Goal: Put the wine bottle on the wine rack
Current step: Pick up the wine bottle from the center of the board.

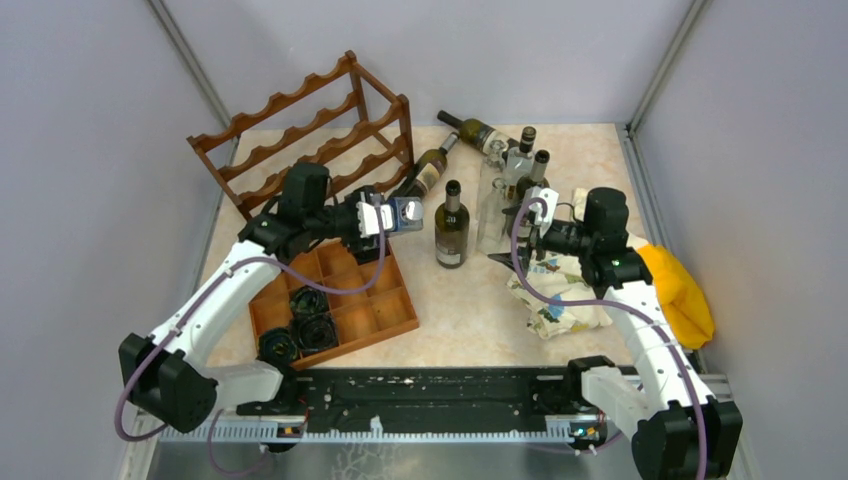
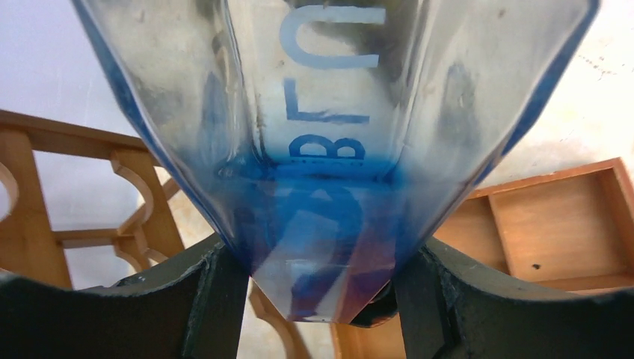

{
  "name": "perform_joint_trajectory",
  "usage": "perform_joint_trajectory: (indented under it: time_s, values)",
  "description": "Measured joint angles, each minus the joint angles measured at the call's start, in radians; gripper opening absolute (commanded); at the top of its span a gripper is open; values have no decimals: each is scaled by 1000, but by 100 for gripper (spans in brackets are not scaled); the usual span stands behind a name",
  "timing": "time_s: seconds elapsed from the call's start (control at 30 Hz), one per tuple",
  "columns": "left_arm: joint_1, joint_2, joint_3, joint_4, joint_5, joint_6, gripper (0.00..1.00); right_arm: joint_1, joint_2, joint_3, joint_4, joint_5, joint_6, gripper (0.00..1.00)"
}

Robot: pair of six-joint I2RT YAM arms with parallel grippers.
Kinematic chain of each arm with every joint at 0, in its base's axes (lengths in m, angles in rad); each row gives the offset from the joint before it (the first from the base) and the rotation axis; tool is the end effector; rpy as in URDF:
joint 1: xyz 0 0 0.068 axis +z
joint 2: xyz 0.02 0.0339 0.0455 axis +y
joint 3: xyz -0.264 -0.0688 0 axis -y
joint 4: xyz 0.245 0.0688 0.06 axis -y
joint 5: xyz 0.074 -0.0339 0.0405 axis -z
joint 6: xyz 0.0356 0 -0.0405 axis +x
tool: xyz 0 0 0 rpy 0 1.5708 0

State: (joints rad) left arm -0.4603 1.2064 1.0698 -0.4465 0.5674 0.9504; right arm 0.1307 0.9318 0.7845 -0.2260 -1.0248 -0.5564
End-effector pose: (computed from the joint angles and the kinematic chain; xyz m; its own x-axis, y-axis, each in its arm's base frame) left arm 0.2277 -0.1343 0.3290 0.3450 0.5948 -0.7261 0.8528 0.1244 0.5072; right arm 0.1942 0.0562 0.3151 0.1454 -0.2575 -0.9553 -0.9184 0.3240 -0.2271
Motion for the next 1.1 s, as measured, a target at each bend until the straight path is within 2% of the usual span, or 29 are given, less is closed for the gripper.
perform_joint_trajectory:
  time_s: [0.37,1.1]
  values:
    - [0,97,92,-77,-64,211,0,0,0,0,0,8,3,98]
    - [0,305,152,-55,-124,398,0,0,-14,0,-3,11,3,98]
